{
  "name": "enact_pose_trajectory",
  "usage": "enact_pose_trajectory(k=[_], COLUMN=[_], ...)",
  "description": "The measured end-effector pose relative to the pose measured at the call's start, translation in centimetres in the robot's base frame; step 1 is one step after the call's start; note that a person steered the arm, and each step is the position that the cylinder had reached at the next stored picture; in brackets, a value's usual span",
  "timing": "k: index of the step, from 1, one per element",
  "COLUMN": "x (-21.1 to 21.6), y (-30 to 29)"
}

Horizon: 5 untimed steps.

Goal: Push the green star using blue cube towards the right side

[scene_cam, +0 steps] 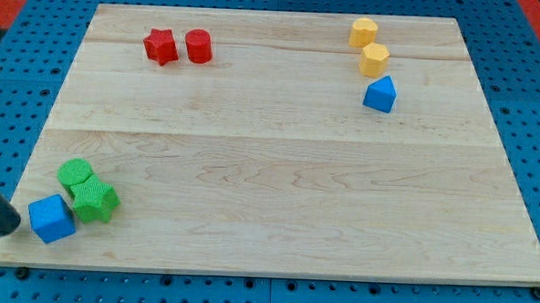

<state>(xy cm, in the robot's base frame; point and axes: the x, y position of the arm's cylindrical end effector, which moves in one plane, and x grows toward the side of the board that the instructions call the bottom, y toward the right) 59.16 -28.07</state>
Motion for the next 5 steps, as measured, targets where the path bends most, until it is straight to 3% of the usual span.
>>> enact_pose_trajectory(k=[1, 3, 5], x=[-0.1, -5.2, -8.4], y=[2.5, 12.2, 9.7])
